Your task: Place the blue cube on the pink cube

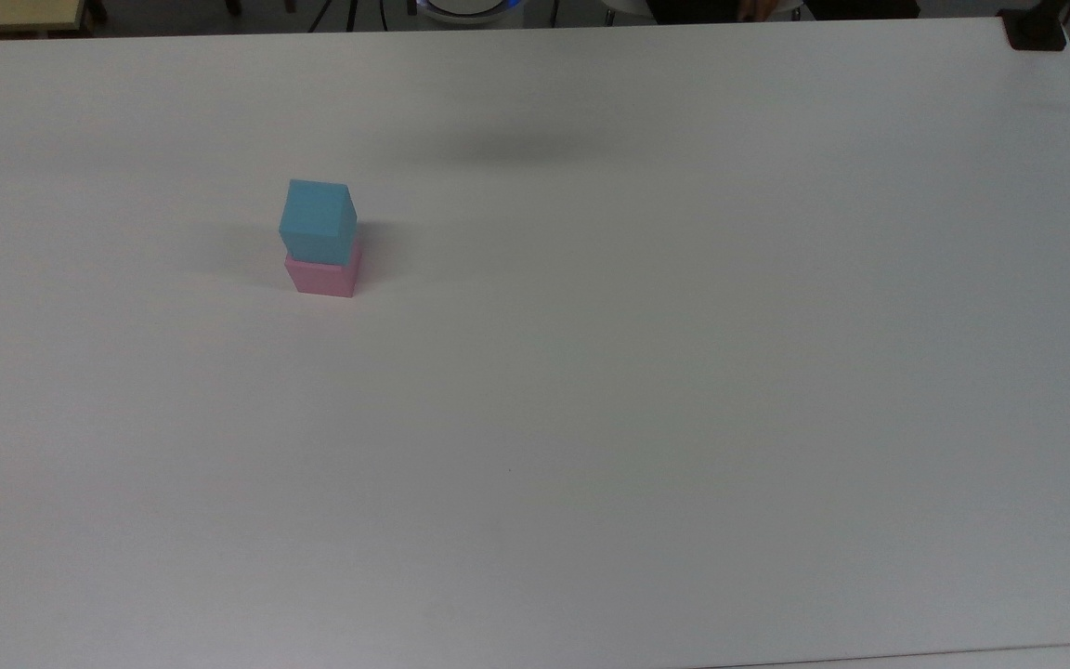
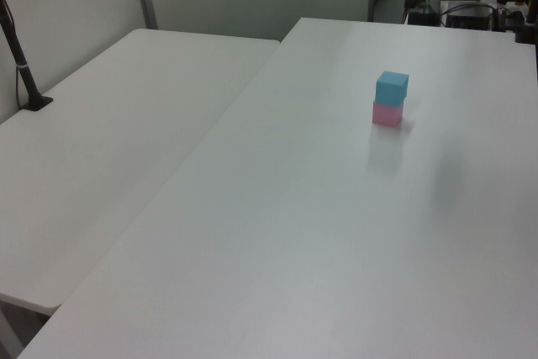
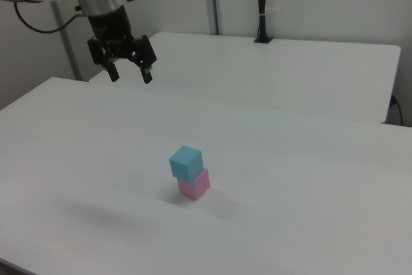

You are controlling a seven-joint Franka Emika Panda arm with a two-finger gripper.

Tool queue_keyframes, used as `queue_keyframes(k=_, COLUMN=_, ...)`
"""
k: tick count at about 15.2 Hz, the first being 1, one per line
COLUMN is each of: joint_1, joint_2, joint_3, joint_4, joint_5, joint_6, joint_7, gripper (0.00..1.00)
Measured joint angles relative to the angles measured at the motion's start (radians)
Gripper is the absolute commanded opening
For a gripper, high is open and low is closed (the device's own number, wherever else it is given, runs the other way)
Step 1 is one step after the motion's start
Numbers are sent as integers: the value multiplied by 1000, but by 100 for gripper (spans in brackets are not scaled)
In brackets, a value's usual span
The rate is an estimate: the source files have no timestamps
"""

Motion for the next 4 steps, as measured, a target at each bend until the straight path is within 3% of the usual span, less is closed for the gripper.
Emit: queue_keyframes(k=4, joint_1=0, joint_2=2, joint_3=0, joint_4=0, joint_5=1, joint_6=0, joint_7=26, gripper=100)
